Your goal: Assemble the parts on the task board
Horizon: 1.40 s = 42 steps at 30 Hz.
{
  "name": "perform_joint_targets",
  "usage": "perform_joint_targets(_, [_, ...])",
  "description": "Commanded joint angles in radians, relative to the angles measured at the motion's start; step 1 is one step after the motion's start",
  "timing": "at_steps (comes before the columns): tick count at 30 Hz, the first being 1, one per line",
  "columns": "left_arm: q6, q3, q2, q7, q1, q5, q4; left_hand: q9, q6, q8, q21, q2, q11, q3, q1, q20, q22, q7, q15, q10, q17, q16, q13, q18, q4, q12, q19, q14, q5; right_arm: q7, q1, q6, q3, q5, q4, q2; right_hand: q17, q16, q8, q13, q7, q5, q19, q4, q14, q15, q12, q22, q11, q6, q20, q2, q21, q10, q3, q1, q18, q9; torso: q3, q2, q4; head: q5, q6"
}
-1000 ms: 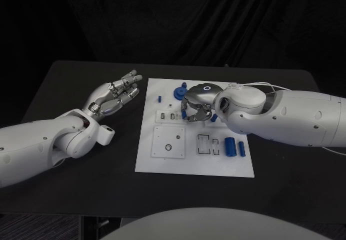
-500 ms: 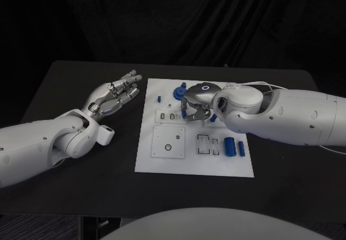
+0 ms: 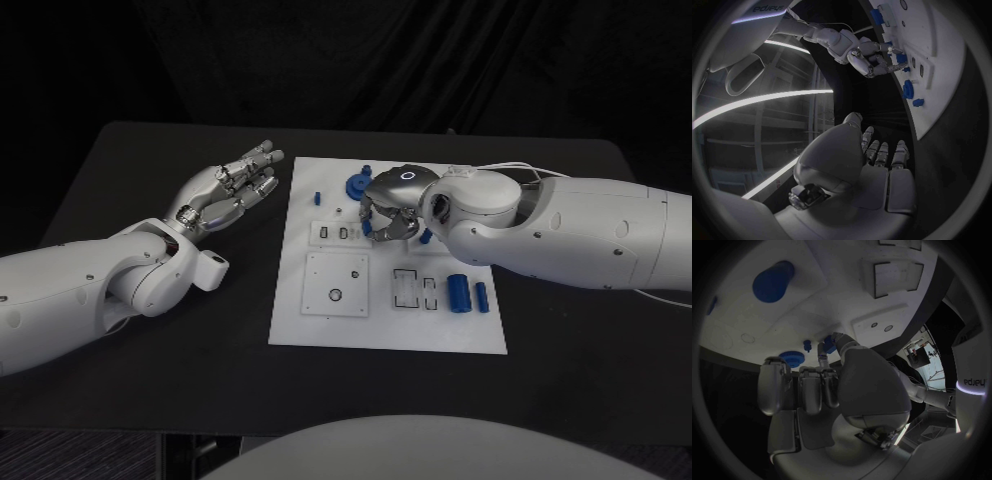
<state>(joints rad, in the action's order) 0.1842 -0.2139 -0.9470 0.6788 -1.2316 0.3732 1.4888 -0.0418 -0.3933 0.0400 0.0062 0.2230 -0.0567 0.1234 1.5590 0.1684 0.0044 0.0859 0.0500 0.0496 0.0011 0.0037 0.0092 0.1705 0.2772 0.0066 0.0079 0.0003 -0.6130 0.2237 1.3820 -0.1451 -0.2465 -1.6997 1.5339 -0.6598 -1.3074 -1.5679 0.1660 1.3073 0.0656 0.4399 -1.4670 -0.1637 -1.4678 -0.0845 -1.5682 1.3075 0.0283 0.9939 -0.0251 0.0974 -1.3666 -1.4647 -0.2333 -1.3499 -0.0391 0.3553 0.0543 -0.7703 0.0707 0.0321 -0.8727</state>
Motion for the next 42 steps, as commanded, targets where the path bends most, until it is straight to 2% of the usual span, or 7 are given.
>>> perform_joint_targets(1, [-0.014,0.001,0.002,0.086,0.000,0.004,0.000,-0.001,0.001,0.003,0.000,-0.001,-0.004,-0.005,0.008,0.005,0.000,0.003,0.006,0.000,-0.001,-0.004,0.001,0.010,-0.001,0.003,-0.001,0.000,0.003,0.023,-0.003,0.022,0.000,-0.009,-0.002,0.001,-0.263,-0.003,-0.006,0.263,-0.001,0.004,0.002,0.002,-0.103,0.007,-0.003,0.198,-0.006,-0.010,-0.008,0.001,0.006,-0.106,0.003,0.017,-0.009,0.002,-0.0003,0.000,0.0004,-0.001,0.000])
perform_joint_targets(13, [-0.016,0.001,0.004,0.085,0.000,0.004,-0.002,-0.001,0.001,0.003,0.000,-0.001,-0.004,-0.005,0.008,0.005,0.000,0.003,0.006,0.000,-0.001,-0.004,0.001,0.010,-0.001,0.003,-0.001,0.000,0.003,0.020,-0.003,0.031,0.000,-0.009,-0.006,0.005,-0.263,-0.003,-0.056,0.263,0.003,0.005,0.004,-0.002,-0.103,0.011,-0.003,0.197,-0.010,-0.081,-0.014,0.013,0.012,-0.106,0.005,0.047,-0.011,-0.007,0.0001,0.000,0.0006,0.000,0.000])
perform_joint_targets(19, [-0.016,0.001,0.004,0.085,0.000,0.004,-0.002,-0.001,0.001,0.003,0.000,-0.001,-0.004,-0.005,0.008,0.005,0.000,0.003,0.006,0.000,-0.001,-0.004,0.001,0.010,-0.001,0.003,-0.001,0.000,0.003,0.019,-0.003,0.033,0.000,-0.009,-0.008,0.005,-0.263,-0.003,-0.103,0.263,0.005,0.004,0.010,-0.010,-0.103,0.014,-0.003,0.193,-0.013,-0.169,-0.017,0.027,0.025,-0.106,0.009,0.069,-0.014,-0.035,0.0000,0.000,0.0009,0.000,0.000])
perform_joint_targets(25, [-0.016,0.001,0.004,0.085,0.000,0.004,-0.003,-0.001,0.001,0.003,0.000,-0.001,-0.004,-0.005,0.008,0.005,0.000,0.003,0.006,0.000,-0.001,-0.004,0.001,0.010,-0.001,0.003,-0.001,0.000,0.003,0.013,-0.003,0.020,0.000,-0.009,-0.008,0.004,-0.263,-0.003,-0.105,0.263,0.003,0.004,0.012,-0.017,-0.103,0.014,-0.003,0.193,-0.012,-0.252,-0.018,0.038,0.030,-0.106,0.018,0.084,-0.014,-0.068,0.0003,0.000,0.0003,-0.001,0.000])
perform_joint_targets(27, [-0.016,0.001,0.004,0.085,0.000,0.004,-0.003,-0.001,0.001,0.003,0.000,-0.001,-0.004,-0.006,0.007,0.005,0.000,0.003,0.007,-0.001,-0.001,-0.004,0.001,0.010,0.000,0.003,-0.001,0.000,0.003,0.009,-0.003,0.012,0.000,-0.009,-0.008,0.003,-0.263,-0.003,-0.105,0.263,0.002,0.004,0.011,-0.019,-0.103,0.014,-0.003,0.193,-0.012,-0.262,-0.018,0.041,0.030,-0.106,0.021,0.086,-0.014,-0.073,0.0002,0.000,0.0004,-0.001,0.000])
perform_joint_targets(37, [-0.015,0.001,0.001,0.085,0.000,0.004,-0.004,-0.001,0.001,0.003,0.000,-0.001,-0.004,-0.006,0.007,0.005,0.000,0.003,0.007,-0.001,-0.001,-0.004,0.001,0.010,0.000,0.003,-0.001,0.000,0.003,-0.020,-0.003,-0.060,0.000,-0.009,-0.004,-0.009,-0.263,-0.003,-0.105,0.263,-0.001,0.006,0.012,-0.047,-0.103,0.011,-0.003,0.192,-0.009,-0.330,-0.016,0.059,0.033,-0.106,0.048,0.096,-0.015,-0.111,-0.0006,0.000,0.0001,-0.005,0.000])
perform_joint_targets(42, [-0.012,0.001,-0.002,0.085,0.000,0.004,-0.003,-0.001,0.001,0.003,0.000,-0.001,-0.004,-0.007,0.007,0.005,0.000,0.003,0.007,-0.001,-0.001,-0.004,0.001,0.010,0.000,0.003,-0.001,0.000,0.003,-0.043,-0.002,-0.152,0.000,-0.009,0.012,-0.024,-0.263,-0.003,-0.107,0.263,-0.001,0.008,0.014,-0.060,-0.103,0.011,-0.003,0.191,-0.009,-0.361,-0.015,0.064,0.038,-0.106,0.056,0.093,-0.016,-0.127,-0.0004,-0.001,0.0002,-0.009,0.000])
